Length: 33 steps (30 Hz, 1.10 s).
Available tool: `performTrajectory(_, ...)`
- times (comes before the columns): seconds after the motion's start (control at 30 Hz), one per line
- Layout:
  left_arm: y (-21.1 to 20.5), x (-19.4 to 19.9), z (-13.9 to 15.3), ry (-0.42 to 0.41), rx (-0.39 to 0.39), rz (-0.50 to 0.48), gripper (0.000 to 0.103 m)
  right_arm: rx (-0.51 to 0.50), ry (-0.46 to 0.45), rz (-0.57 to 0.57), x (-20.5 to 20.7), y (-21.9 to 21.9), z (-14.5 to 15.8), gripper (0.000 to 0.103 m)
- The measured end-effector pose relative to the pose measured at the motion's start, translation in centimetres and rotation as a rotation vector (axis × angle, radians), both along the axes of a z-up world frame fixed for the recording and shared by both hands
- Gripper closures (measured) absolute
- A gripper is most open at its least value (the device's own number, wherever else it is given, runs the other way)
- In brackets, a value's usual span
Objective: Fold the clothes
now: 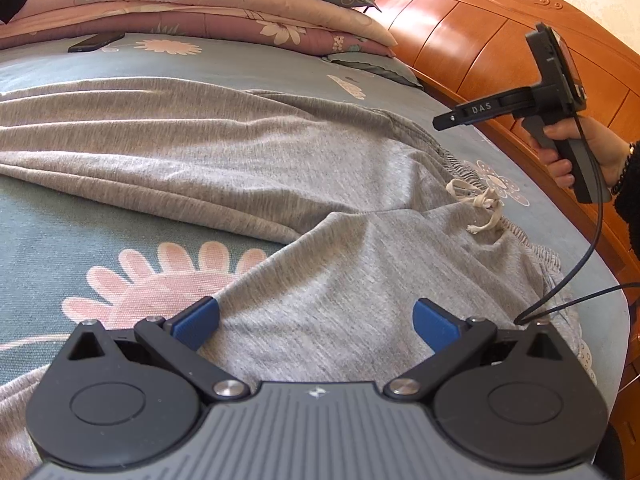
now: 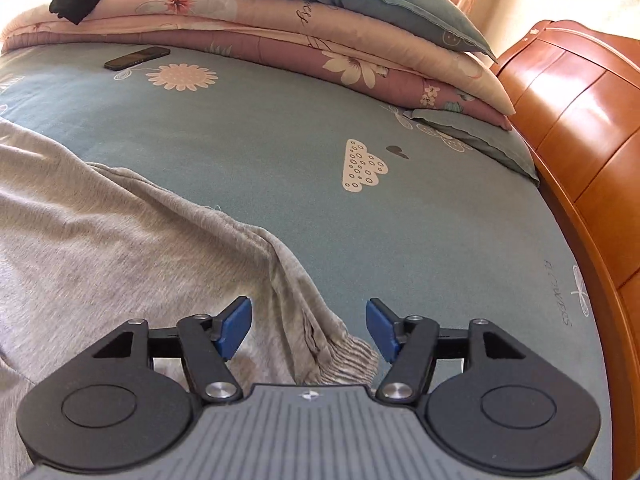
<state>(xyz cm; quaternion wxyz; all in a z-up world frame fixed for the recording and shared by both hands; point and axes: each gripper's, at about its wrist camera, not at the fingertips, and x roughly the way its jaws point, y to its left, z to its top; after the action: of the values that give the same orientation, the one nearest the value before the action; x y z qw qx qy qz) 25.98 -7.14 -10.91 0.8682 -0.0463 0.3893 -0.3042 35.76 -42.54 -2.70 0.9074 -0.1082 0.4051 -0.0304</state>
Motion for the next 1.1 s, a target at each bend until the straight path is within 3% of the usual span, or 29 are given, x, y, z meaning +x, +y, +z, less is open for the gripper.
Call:
performTrajectory(0.17, -0.1, 0.0, 0.0, -0.004, 0.005, -0.002, 0.001, 0.188, 0.072, -0.11, -0.1, -3.7, -3.7, 0.035)
performTrajectory(0.27, -0.2, -0.1, -0.1, -0.01, 0.012, -0.004, 0.001, 0.107, 0.098, -0.142, 0.9, -3.5, -5.9, 0.035)
performTrajectory(0.33, -0.3, -0.1, -0.1, -0.012, 0.02, -0.005, 0.001, 0.038, 0.066, -0.177, 1.7, -3.2, -6.6, 0.024)
performTrajectory(0.47, -0.1, -0.1, 0.5, 0.019, 0.018, -0.025, 0.001, -0.003, 0.025, -0.234, 2.0, -2.2, -5.1, 0.025)
performTrajectory(0.53, 0.3, -0.1, 1.1, 0.035, -0.015, -0.034, 0.001, -0.012, 0.013, -0.193, 0.9, -0.5, -3.8, 0.025)
performTrajectory(0.67, 2.4, -0.1, 3.4, -0.027, -0.028, 0.031, 0.001, 0.056, -0.018, -0.051, -2.6, 4.0, -0.9, 0.028)
performTrajectory(0.8, 5.5, 0.6, 5.4, -0.055, -0.037, 0.139, 0.001, 0.145, 0.025, 0.102, -5.2, 9.2, -0.2, 0.063)
performTrajectory(0.97, 7.9, 2.4, 6.0, 0.033, -0.081, 0.184, 0.001, 0.194, 0.12, 0.197, -7.1, 14.5, -2.2, 0.065)
performTrajectory(1.1, 8.3, 2.9, 4.3, 0.066, -0.085, 0.201, 0.001, 0.238, 0.208, 0.148, -8.6, 16.0, -4.9, 0.065)
